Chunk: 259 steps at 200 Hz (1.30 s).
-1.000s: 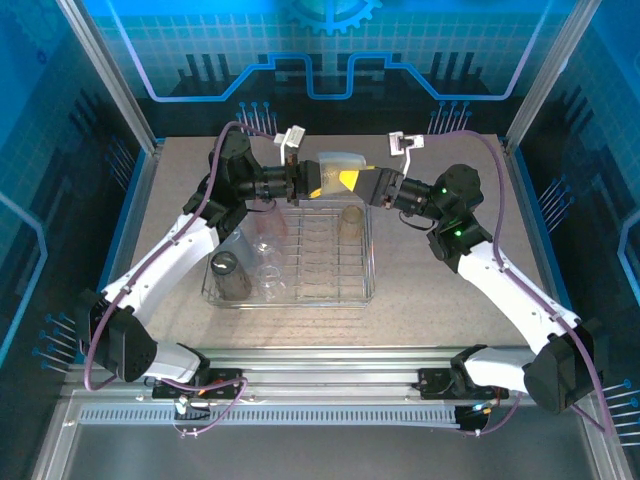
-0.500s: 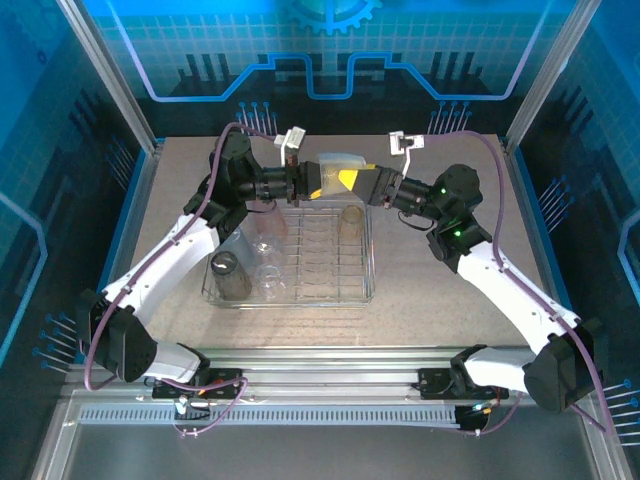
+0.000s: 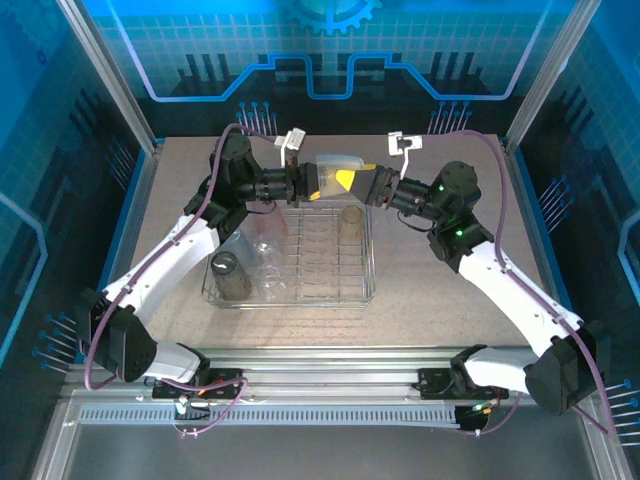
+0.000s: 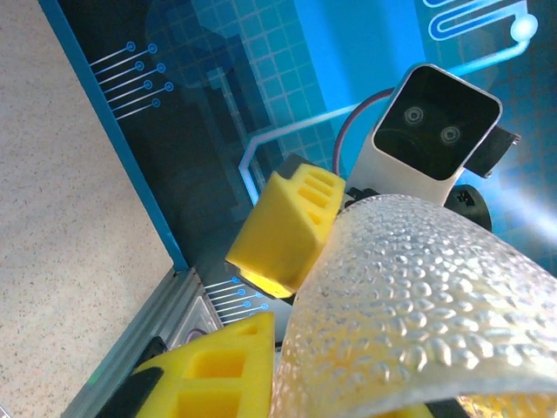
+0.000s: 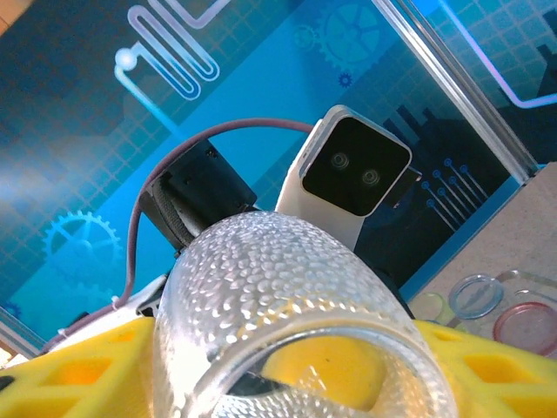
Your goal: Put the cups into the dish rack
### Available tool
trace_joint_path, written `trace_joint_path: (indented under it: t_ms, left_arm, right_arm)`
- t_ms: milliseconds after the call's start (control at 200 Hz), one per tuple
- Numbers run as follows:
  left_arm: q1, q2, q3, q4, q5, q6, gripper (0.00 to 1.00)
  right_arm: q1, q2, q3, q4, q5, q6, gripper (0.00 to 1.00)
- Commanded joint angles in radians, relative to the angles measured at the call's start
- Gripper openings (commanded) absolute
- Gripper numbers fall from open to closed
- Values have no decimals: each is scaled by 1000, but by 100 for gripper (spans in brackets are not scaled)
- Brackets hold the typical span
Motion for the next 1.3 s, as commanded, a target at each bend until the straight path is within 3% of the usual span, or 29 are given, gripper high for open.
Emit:
trace_joint_path:
  t_ms: [0, 130, 265, 620, 821, 1016, 1136, 1291]
  left_arm:
    - [-9, 0, -21, -10, -15, 12, 30]
    - [-8, -34, -42, -26, -91, 44, 61]
    - [-5, -75, -68, -39, -159, 74, 70]
    - [37, -179, -134, -141, -297, 135, 77]
    - [93, -271, -92, -407, -411, 309, 78]
    - [112, -352, 13, -721, -652, 570, 89]
    - [114, -426, 14, -784, -819, 669, 99]
    - [118, -525, -43, -779, -972, 748, 100]
  right_arm:
    - [39, -44, 66, -80, 27, -128, 58]
    - [42, -63, 94, -205, 58, -189, 51]
    - [43, -86, 126, -332, 97, -270, 44]
    - [40, -141, 230, -687, 284, -502, 41]
    - [39, -144, 300, -871, 353, -613, 40]
    - [41, -59, 428, -1145, 407, -739, 38]
    - [55, 8, 478, -1277, 465, -794, 36]
    - [98, 74, 485, -1328, 541, -811, 36]
